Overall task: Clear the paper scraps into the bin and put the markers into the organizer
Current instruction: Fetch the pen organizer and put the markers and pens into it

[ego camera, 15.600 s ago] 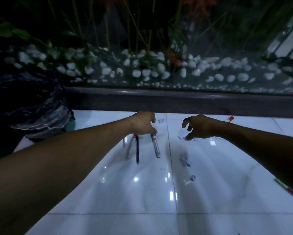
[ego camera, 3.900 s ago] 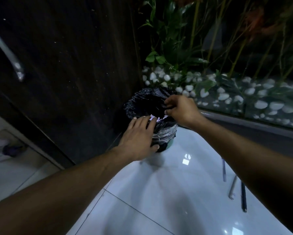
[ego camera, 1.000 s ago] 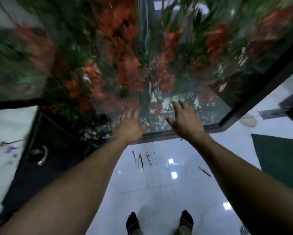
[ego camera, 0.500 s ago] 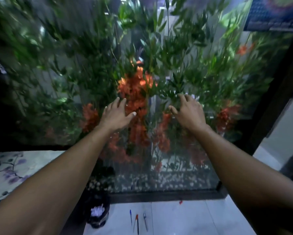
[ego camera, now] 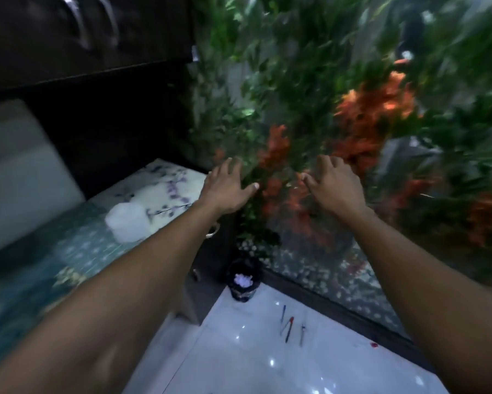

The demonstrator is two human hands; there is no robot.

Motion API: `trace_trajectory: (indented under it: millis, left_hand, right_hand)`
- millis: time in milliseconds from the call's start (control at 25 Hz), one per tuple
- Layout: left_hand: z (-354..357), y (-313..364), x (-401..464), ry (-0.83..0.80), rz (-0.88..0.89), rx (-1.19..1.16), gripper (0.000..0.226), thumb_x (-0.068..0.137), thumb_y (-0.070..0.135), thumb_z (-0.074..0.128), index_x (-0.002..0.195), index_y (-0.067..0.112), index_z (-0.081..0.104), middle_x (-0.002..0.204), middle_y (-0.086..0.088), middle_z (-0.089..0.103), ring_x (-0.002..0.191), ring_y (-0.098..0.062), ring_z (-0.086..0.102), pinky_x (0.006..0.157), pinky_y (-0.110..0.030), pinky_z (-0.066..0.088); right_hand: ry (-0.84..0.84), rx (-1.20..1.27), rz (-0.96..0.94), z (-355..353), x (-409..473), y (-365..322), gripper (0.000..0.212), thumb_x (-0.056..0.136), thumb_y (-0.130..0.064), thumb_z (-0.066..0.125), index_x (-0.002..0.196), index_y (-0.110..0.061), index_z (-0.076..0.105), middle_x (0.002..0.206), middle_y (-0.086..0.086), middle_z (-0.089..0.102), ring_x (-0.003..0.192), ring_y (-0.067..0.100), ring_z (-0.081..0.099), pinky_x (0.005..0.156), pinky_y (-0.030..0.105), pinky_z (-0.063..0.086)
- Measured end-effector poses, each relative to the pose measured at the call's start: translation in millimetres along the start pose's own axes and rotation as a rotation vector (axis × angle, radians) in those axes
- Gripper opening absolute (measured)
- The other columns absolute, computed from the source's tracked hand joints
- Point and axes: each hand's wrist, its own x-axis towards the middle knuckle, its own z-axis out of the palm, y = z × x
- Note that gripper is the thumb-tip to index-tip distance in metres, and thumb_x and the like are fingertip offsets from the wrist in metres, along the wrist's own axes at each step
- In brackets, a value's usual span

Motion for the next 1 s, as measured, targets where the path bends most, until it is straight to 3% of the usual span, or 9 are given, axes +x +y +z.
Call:
trace_trajectory:
  millis: [280, 520, 720, 880, 1000]
  left_hand:
    - [12.5, -186.5, -64.4, -0.015, -0.342, -0.016, 0.081, 0.092, 0.066, 0.041, 0.156, 0.021, 0.019, 0.164, -0.008, 0.015, 0.148, -0.034, 0.018, 0.119, -0.047, 0.020]
    - [29.6, -330.1, -71.7, -0.073, -0.571, -0.046, 0.082, 0.091, 0.066, 0.043, 0.156, 0.020, 0.020, 0.163, -0.009, 0.019, 0.146, -0.036, 0.023, 0.117, -0.048, 0.025]
    - [48.2, -411.1, -50.3, -0.143, -0.700, -0.146, 0.080, 0.091, 0.062, 0.046, 0.155, 0.019, 0.022, 0.161, -0.011, 0.024, 0.144, -0.036, 0.027, 0.115, -0.049, 0.030]
    - [67.2, -457.6, -24.4, -0.199, -0.740, -0.262, 0.078, 0.093, 0.053, 0.052, 0.156, 0.020, 0.020, 0.160, -0.012, 0.024, 0.143, -0.036, 0.031, 0.114, -0.049, 0.033]
    - [75.4, -480.7, -0.4, -0.175, -0.750, -0.421, 0.078, 0.093, 0.046, 0.058, 0.156, 0.021, 0.020, 0.161, -0.010, 0.024, 0.143, -0.031, 0.033, 0.113, -0.042, 0.033]
  right_hand:
    - [-0.242, 0.110, -0.257, 126.5, 16.8, -168.1, 0.066, 0.093, -0.063, 0.045, 0.141, -0.017, 0.043, 0.137, 0.016, 0.051, 0.121, 0.039, 0.051, 0.091, 0.049, 0.048]
    - [-0.426, 0.214, -0.299, 233.5, 41.0, -286.7, 0.067, 0.092, -0.062, 0.048, 0.144, -0.020, 0.041, 0.137, 0.014, 0.052, 0.122, 0.037, 0.051, 0.094, 0.048, 0.048]
    - [-0.627, 0.415, -0.173, 308.3, 65.0, -356.0, 0.065, 0.090, -0.054, 0.059, 0.143, -0.020, 0.044, 0.138, 0.015, 0.053, 0.126, 0.032, 0.051, 0.101, 0.040, 0.043]
    - [-0.772, 0.417, -0.260, 359.5, 70.8, -389.9, 0.068, 0.088, -0.035, 0.070, 0.147, -0.018, 0.041, 0.141, 0.015, 0.052, 0.130, 0.030, 0.049, 0.102, 0.035, 0.039]
    - [-0.818, 0.383, -0.267, 390.5, 71.9, -405.7, 0.077, 0.085, -0.032, 0.074, 0.150, -0.026, 0.034, 0.141, 0.016, 0.051, 0.125, 0.031, 0.052, 0.101, 0.038, 0.043]
